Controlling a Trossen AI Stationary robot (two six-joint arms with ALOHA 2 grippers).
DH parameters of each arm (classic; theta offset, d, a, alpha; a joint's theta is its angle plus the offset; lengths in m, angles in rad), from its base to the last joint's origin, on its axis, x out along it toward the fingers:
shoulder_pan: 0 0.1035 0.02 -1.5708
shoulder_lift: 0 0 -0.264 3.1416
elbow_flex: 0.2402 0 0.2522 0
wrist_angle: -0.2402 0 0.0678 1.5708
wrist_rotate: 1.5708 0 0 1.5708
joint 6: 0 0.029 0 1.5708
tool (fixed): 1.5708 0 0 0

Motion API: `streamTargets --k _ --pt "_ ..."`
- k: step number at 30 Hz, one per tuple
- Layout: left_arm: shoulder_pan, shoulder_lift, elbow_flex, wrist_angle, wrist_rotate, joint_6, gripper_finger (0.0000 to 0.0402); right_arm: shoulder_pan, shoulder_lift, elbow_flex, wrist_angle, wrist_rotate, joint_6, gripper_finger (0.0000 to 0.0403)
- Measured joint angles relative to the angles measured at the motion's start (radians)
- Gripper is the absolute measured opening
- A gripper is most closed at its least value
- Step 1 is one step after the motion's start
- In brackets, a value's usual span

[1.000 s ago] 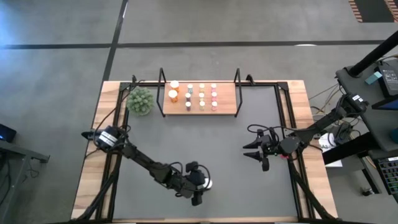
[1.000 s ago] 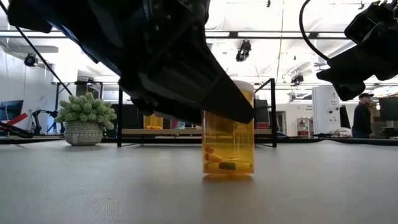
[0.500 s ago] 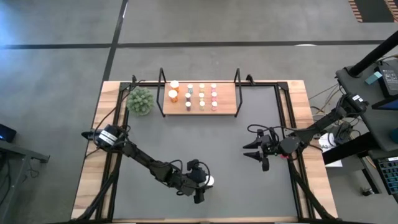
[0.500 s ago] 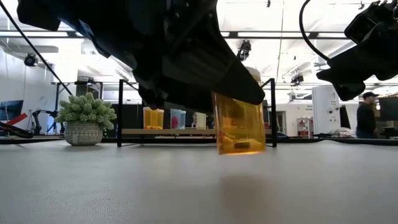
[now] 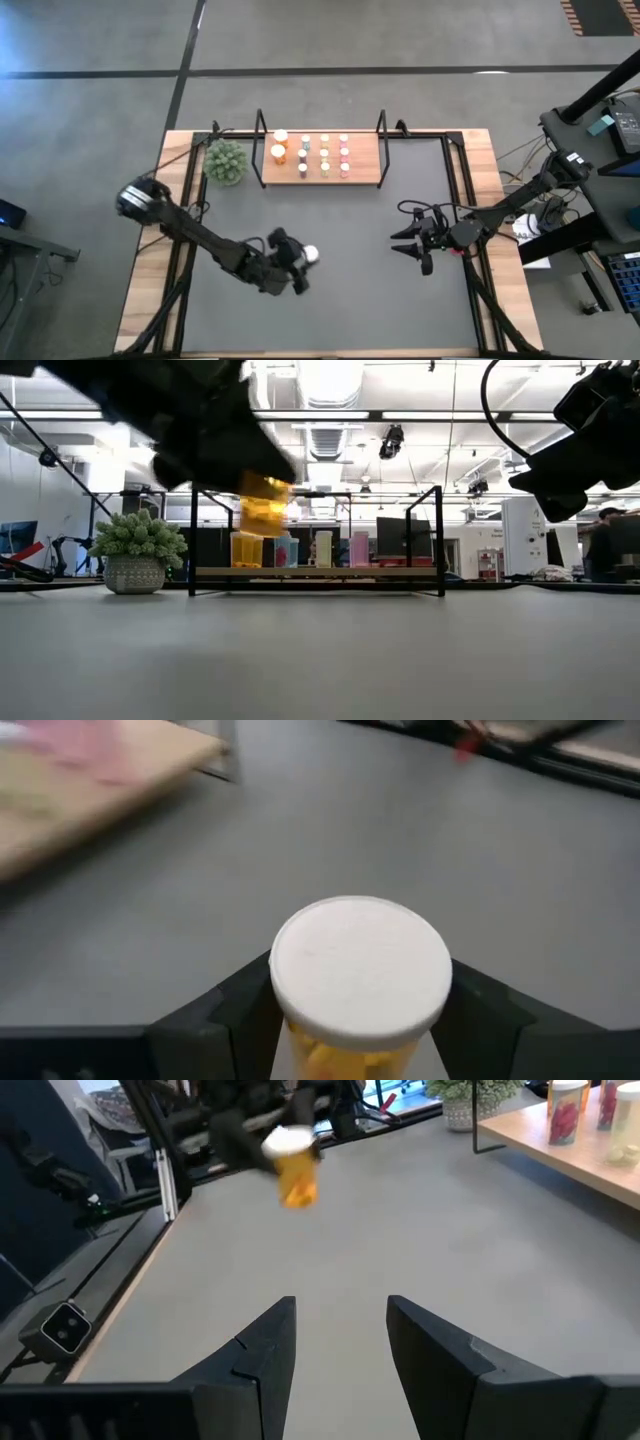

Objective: Pick and place medicine bottles onto shelf by color
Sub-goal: Put the orange pill bottle on the shelf aligned with the other orange pill bottles

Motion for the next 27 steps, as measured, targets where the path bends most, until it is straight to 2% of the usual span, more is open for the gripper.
streamTargets --k 7,12,18,23,27 --pt "0.009 -0.217 -0.198 -0.009 -0.205 -0.018 0.0201 0.000 0.005 0.000 -0.002 0.000 0.000 0.0148" --pt "0.070 -0.311 -0.272 -0.008 -0.268 -0.018 0.0201 0.000 0.005 0.000 -0.002 0.000 0.000 0.0148" --pt "0.200 -0.300 -0.305 -0.007 -0.268 -0.020 0.0201 0.000 0.005 0.000 -0.002 0.000 0.000 0.0148" --pt "0.324 -0.251 -0.288 0.000 -0.271 -0.137 0.0201 0.000 0.005 0.000 -0.002 0.000 0.000 0.0148" --pt "0.396 -0.204 -0.275 0.033 -0.271 -0.133 0.0201 0.000 0.005 0.000 -0.002 0.000 0.000 0.0148"
